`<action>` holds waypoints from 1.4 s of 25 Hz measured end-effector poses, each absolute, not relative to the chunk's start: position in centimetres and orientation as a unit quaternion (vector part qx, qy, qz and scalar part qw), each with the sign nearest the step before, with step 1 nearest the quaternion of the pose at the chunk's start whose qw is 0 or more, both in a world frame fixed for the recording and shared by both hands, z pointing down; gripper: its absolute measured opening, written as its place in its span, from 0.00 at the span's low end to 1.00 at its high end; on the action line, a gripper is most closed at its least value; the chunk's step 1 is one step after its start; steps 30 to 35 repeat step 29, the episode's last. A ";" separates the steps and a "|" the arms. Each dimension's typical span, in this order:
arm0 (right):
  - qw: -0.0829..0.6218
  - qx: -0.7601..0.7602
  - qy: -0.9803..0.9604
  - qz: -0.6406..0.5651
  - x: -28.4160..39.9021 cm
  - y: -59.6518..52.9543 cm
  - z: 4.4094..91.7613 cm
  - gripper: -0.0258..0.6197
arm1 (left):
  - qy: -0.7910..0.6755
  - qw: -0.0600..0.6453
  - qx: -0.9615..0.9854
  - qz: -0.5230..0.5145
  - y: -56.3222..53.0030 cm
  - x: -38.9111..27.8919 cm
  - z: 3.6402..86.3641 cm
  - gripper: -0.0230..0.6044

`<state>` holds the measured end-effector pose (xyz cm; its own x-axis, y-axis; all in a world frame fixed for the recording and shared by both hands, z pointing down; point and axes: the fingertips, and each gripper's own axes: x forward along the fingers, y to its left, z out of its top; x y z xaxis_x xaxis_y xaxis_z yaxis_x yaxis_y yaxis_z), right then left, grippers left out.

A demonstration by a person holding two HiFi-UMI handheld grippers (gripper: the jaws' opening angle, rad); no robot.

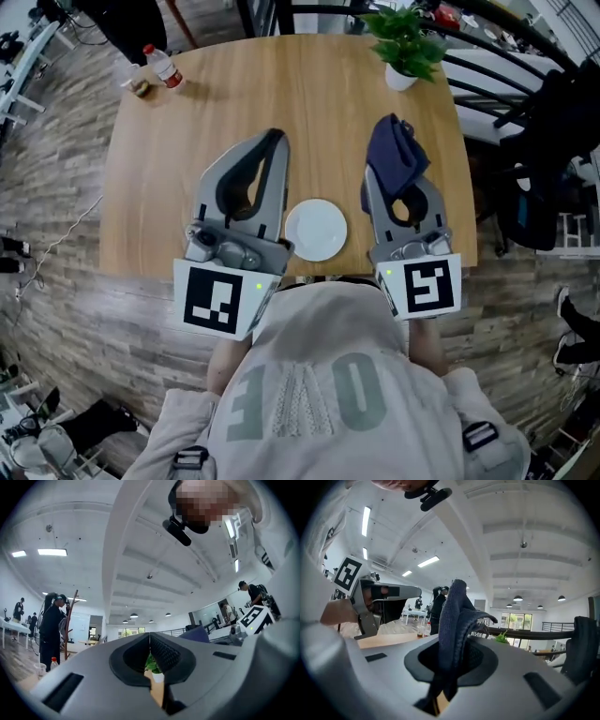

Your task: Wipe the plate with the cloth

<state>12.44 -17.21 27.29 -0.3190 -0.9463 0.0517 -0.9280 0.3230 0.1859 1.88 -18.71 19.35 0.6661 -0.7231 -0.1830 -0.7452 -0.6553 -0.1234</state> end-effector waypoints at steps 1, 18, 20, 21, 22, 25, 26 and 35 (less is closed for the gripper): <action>0.072 0.582 -0.808 -0.059 12.7 -17.2 27.3 0.13 | 0.402 0.094 -0.908 0.064 -18.7 2.1 19.3 0.05; 0.068 0.591 -0.801 -0.067 12.8 -16.4 27.2 0.13 | 0.390 0.136 -0.906 0.098 -17.8 2.7 16.5 0.05; 0.066 0.584 -0.806 -0.072 12.2 -16.4 27.0 0.13 | 0.397 0.138 -0.902 0.098 -17.6 2.1 16.3 0.05; 0.065 0.580 -0.809 -0.074 11.9 -16.4 26.9 0.13 | 0.402 0.139 -0.900 0.095 -17.5 1.8 16.3 0.05; 0.064 0.576 -0.811 -0.077 11.5 -16.5 26.7 0.13 | 0.407 0.139 -0.898 0.091 -17.4 1.4 16.3 0.05; 0.065 0.566 -0.818 -0.081 10.4 -16.8 26.6 0.13 | 0.417 0.137 -0.894 0.090 -17.3 0.3 16.2 0.05; 0.067 0.563 -0.820 -0.081 10.1 -16.8 26.7 0.13 | 0.419 0.135 -0.893 0.091 -17.3 0.0 16.3 0.05; 0.071 0.553 -0.826 -0.082 9.2 -17.0 27.0 0.13 | 0.425 0.134 -0.890 0.091 -17.3 -0.9 16.4 0.05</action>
